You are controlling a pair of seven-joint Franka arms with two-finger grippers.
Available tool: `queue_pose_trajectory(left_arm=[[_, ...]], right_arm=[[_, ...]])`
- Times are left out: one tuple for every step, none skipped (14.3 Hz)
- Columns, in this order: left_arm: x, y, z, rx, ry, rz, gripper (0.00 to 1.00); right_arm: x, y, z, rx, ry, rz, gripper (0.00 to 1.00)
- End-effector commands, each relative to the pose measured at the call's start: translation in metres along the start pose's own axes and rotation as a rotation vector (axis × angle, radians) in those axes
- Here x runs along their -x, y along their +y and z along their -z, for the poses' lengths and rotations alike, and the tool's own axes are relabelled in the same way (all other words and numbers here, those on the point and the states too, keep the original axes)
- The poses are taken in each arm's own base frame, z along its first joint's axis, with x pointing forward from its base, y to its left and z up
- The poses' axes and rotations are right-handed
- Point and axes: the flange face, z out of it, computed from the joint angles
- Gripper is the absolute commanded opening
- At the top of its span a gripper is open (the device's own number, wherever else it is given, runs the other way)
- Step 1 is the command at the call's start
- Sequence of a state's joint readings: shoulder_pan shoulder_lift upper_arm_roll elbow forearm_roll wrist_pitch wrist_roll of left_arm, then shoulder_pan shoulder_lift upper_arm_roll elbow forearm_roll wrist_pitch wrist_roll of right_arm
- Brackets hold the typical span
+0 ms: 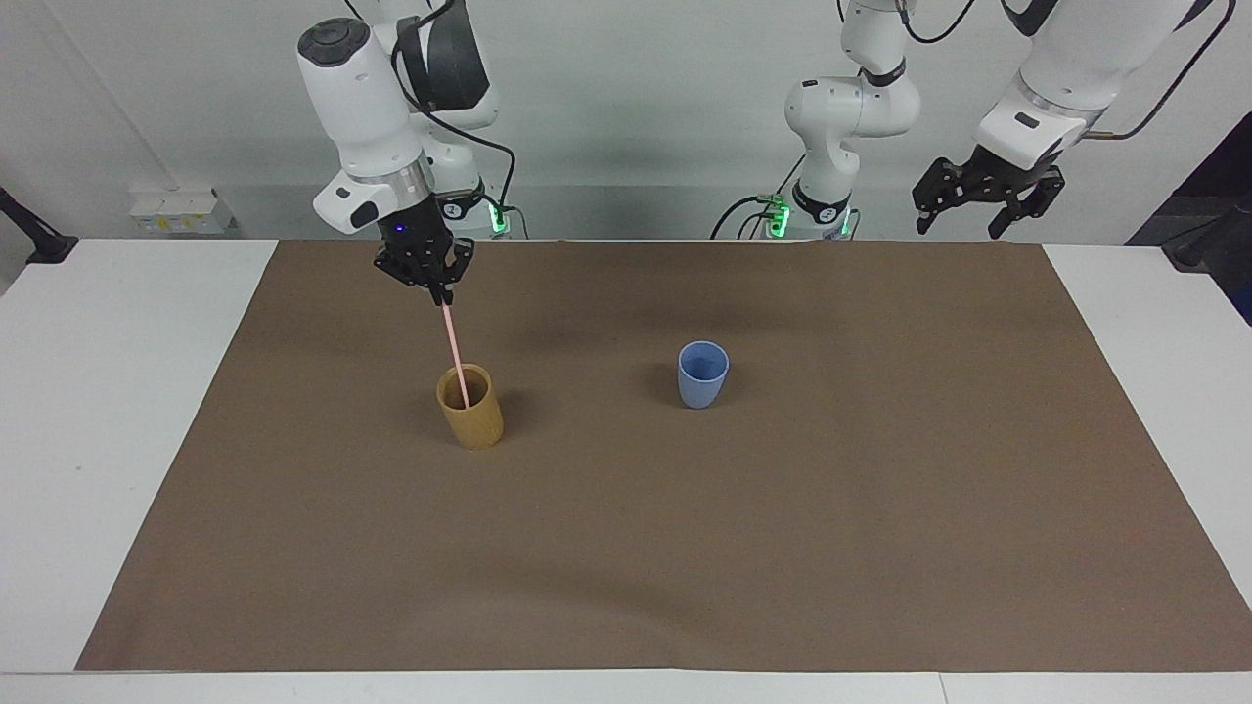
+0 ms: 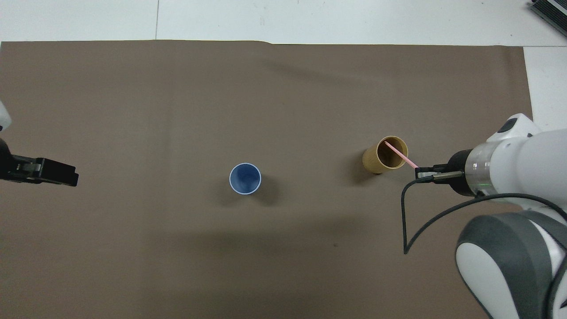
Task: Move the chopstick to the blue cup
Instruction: 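Grasp the pink stick and pull it out with the right gripper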
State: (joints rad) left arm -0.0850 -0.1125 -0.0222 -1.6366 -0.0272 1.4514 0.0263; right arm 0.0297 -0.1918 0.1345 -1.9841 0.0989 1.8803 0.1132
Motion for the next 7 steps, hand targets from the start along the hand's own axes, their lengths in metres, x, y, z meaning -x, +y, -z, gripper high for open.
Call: queue_pose_trajectory(left_arm=[[0.004, -0.004, 0.006, -0.009, 0.003, -0.002, 1.0], [0.004, -0.004, 0.006, -0.009, 0.003, -0.002, 1.0], [0.004, -0.004, 0.006, -0.009, 0.003, -0.002, 1.0], [0.004, -0.004, 0.006, -0.009, 0.003, -0.002, 1.0], [0.004, -0.004, 0.006, -0.009, 0.003, -0.002, 1.0], [0.004, -0.004, 0.006, -0.009, 0.003, -0.002, 1.0], [0.004, -0.004, 0.006, -0.009, 0.003, -0.002, 1.0]], right_arm=[[-0.01, -0.002, 0.028, -0.02, -0.034, -0.043, 0.0], [-0.01, -0.003, 0.035, -0.019, -0.049, -0.06, 0.0], [-0.009, -0.009, 0.045, -0.018, -0.06, -0.071, 0.0], [-0.007, -0.014, 0.053, -0.017, -0.076, -0.082, 0.0], [-0.005, -0.018, 0.065, -0.013, -0.085, -0.097, 0.0], [-0.001, -0.024, 0.075, -0.008, -0.096, -0.112, 0.0], [0.002, -0.035, 0.082, -0.007, -0.101, -0.115, 0.0]])
